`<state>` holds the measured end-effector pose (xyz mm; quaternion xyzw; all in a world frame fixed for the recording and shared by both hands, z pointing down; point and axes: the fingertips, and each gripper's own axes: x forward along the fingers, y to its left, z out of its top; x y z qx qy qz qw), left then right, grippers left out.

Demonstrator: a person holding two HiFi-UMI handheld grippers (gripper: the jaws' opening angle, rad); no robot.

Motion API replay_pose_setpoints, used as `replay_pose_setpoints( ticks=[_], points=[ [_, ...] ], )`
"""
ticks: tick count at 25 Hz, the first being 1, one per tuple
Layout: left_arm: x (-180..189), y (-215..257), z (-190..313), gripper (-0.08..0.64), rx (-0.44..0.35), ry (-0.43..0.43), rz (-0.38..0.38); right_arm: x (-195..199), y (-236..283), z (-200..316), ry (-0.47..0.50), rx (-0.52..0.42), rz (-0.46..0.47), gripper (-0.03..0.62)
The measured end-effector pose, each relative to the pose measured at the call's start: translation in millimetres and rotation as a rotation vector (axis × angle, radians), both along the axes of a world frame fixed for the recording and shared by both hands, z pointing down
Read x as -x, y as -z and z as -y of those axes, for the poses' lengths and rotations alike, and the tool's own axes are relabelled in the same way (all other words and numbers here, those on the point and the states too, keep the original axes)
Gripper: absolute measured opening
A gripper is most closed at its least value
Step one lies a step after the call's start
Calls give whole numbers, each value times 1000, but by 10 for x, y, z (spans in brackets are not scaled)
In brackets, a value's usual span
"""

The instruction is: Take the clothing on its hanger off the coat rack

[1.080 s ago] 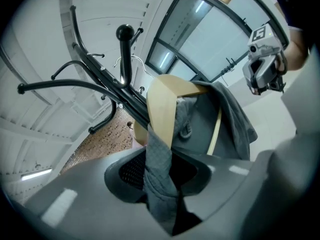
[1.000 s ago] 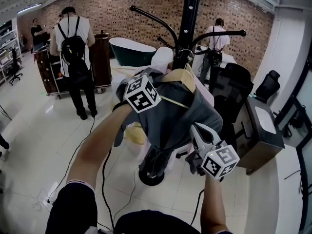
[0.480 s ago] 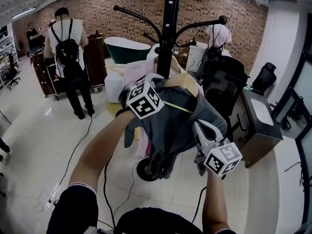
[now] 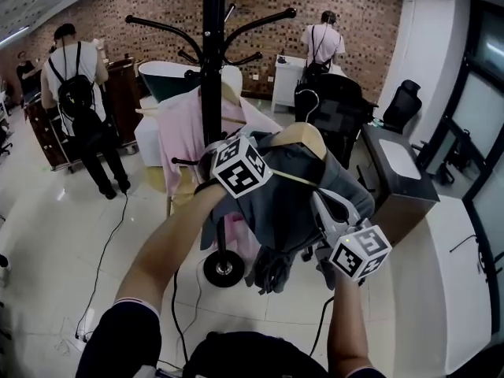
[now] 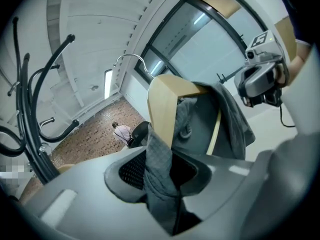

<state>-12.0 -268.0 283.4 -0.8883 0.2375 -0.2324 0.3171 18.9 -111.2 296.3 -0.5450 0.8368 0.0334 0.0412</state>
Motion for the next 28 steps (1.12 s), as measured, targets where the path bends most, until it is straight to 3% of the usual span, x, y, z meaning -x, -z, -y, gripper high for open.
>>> replay_pose_setpoints(
  ticks=[6,15,19,28],
  points=[
    [-763,-97,-163,117,13,-44,-3,-680,-120,-249,-70,16,9,0],
    [-1718,-125,-126,117,13,-29,0,-1732,-270,-566,-155,31,36,0],
    [-2201,-172,-79,118,19,-69,13,-2098,-360,-591,-208,40,61,0],
    [-3123,-178,583,117,20,-100,1,-3038,-539,-296,-322,62,77,0]
  ],
)
